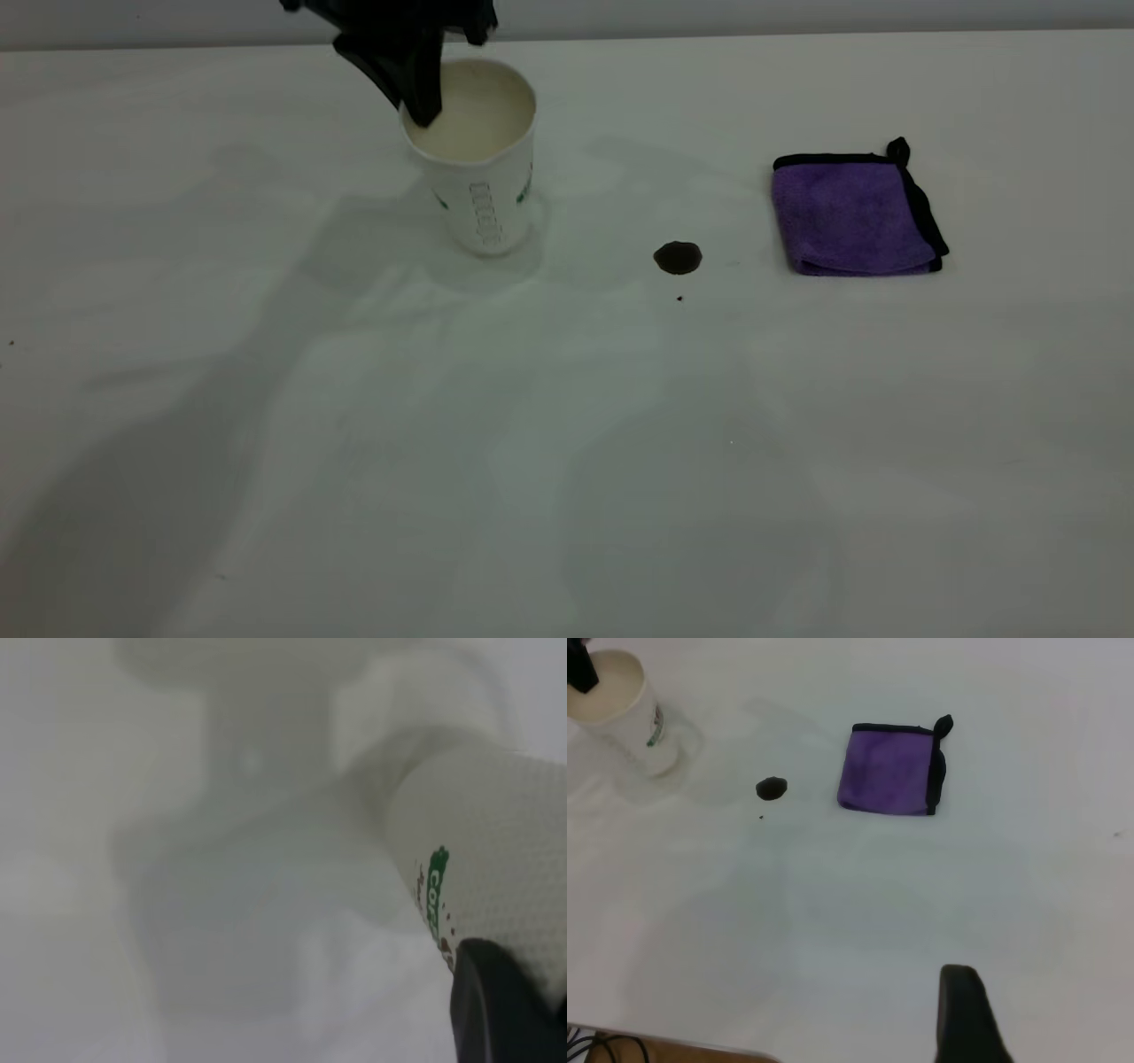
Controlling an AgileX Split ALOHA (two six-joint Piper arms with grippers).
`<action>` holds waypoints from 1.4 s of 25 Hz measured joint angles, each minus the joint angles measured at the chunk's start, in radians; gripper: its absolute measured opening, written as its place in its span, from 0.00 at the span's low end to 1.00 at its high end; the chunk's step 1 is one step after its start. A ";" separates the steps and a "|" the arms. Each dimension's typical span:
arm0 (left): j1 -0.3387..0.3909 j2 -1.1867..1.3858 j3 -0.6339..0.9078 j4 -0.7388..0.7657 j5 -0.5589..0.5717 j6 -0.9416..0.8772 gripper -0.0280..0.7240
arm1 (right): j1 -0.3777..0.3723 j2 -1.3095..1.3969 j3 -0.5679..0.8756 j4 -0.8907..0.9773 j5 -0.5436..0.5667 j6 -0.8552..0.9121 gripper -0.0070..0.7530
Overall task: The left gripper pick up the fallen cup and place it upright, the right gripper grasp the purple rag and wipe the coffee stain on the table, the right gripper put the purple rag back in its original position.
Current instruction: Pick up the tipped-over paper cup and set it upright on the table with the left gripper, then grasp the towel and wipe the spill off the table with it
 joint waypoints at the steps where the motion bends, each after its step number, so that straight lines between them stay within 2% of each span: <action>1: 0.000 0.016 -0.014 -0.001 0.014 0.000 0.04 | 0.000 0.000 0.000 0.000 0.000 0.000 0.66; 8: -0.001 0.062 -0.060 -0.002 0.049 0.001 0.04 | 0.000 0.000 0.000 0.000 0.000 0.000 0.66; 13: -0.003 0.075 -0.062 -0.003 0.049 0.004 0.10 | 0.000 0.000 0.000 0.000 0.000 0.000 0.66; 17: -0.004 0.078 -0.062 -0.004 0.048 0.004 0.21 | 0.000 0.000 0.000 0.000 0.000 0.000 0.66; 23: -0.004 0.068 -0.062 -0.002 0.048 0.004 0.49 | 0.000 0.000 0.000 0.000 0.000 0.000 0.66; 25: -0.004 0.044 -0.061 -0.001 0.049 0.004 0.55 | 0.000 0.000 0.000 0.000 0.000 0.000 0.66; 30: -0.004 -0.048 -0.061 -0.001 0.081 0.004 0.61 | 0.000 0.000 0.000 0.000 0.000 0.000 0.66; 35: -0.004 -0.194 -0.060 -0.001 0.193 0.004 0.61 | 0.000 0.000 0.000 0.000 0.000 0.000 0.66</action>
